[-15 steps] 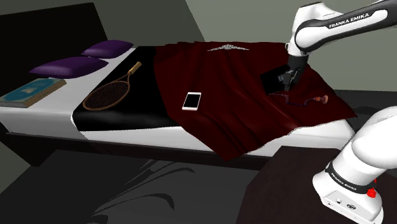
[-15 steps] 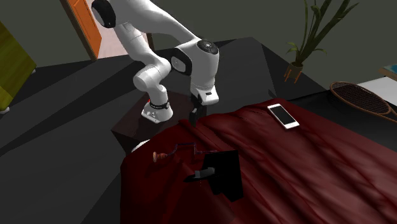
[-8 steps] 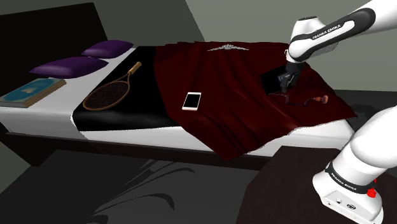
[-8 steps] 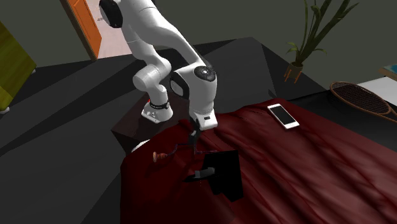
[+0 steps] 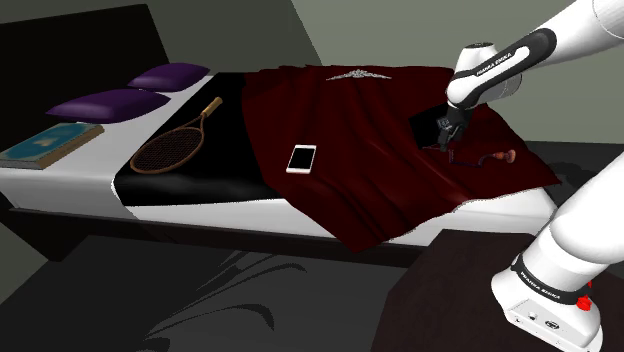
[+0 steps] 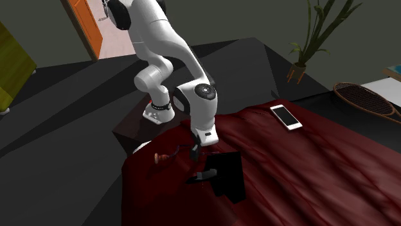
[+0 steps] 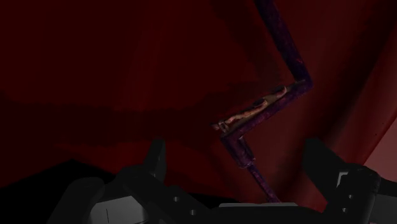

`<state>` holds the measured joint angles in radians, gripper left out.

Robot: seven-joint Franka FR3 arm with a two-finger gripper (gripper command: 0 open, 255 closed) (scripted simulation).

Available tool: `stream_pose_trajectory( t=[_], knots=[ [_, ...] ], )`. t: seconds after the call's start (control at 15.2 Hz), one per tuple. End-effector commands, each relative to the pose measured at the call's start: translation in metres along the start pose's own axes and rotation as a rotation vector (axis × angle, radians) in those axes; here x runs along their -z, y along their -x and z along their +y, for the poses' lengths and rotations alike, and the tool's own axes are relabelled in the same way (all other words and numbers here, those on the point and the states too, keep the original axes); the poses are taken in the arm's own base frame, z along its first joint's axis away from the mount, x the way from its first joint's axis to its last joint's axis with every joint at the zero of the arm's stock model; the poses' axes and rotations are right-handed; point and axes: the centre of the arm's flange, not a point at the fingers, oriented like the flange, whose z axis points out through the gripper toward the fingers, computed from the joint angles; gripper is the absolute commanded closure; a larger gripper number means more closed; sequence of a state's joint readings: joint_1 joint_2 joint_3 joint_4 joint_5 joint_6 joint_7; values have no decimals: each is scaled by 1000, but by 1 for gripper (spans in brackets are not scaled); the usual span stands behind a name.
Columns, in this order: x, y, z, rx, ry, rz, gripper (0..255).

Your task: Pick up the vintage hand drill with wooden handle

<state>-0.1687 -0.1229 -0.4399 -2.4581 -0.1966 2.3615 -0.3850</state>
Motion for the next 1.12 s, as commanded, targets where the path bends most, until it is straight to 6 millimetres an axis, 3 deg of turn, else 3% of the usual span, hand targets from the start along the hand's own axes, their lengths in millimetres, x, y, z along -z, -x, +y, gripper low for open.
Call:
stream_pose_trajectory(
  t=[0.0, 0.2, 0.26, 0.86, 1.06],
  knots=[
    [-10, 0, -1, 0, 0, 1, 0],
    [-18, 0, -2, 0, 0, 1, 0],
    [-18, 0, -1, 0, 0, 1, 255],
    [-18, 0, -2, 0, 0, 1, 255],
    [-2, 0, 0, 0, 0, 1, 255]
  ],
)
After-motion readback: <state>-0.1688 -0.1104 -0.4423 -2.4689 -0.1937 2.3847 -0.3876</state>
